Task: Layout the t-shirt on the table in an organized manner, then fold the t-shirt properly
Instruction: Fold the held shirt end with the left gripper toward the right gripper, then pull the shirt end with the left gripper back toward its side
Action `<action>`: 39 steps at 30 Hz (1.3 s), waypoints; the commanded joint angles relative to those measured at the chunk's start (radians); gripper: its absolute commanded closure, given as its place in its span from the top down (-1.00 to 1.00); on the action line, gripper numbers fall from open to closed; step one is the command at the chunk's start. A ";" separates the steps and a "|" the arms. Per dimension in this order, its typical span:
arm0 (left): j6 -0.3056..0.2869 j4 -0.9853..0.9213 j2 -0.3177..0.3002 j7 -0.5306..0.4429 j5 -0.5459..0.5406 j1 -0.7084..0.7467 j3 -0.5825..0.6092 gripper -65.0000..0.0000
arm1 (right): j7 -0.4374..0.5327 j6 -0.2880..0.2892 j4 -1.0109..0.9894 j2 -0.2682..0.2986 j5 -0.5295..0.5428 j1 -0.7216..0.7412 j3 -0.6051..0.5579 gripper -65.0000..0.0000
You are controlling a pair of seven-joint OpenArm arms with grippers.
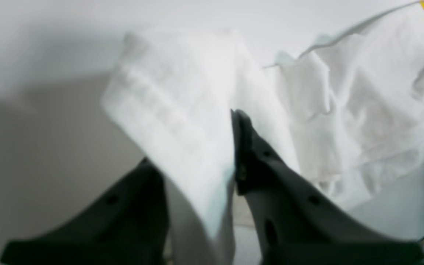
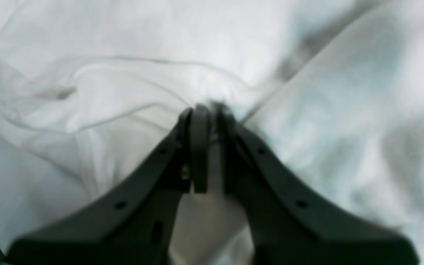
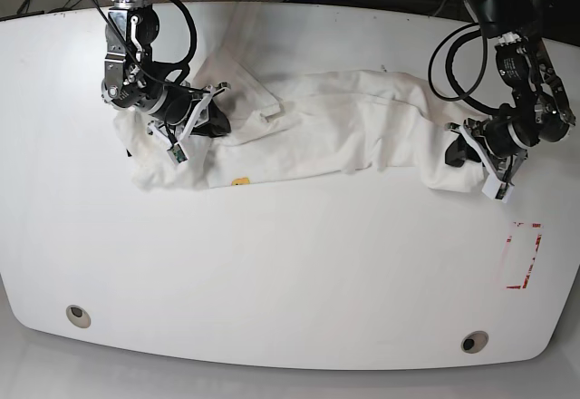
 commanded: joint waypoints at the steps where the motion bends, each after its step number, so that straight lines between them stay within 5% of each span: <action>1: 0.000 0.021 -0.025 0.009 -0.061 -0.016 -0.002 -0.80 | -0.042 -0.004 -0.005 0.003 -0.060 -0.002 -0.001 -0.84; 12: 0.007 0.021 -0.042 0.035 -0.185 -0.018 -0.002 -0.80 | -0.040 -0.004 -0.008 -0.062 -0.138 0.017 0.001 -0.84; 21: 0.110 0.020 -0.042 0.035 -0.288 -0.013 0.001 -0.80 | -0.040 -0.006 -0.009 -0.082 -0.200 0.018 0.005 -0.85; 33: 0.112 0.020 0.015 0.035 -0.293 -0.012 0.033 -0.80 | -0.039 -0.006 -0.009 -0.102 -0.275 0.018 0.009 -0.85; 39: 0.112 0.020 -0.014 0.035 -0.293 -0.010 0.033 -0.80 | -0.039 -0.027 -0.009 -0.102 -0.276 0.020 0.009 -0.85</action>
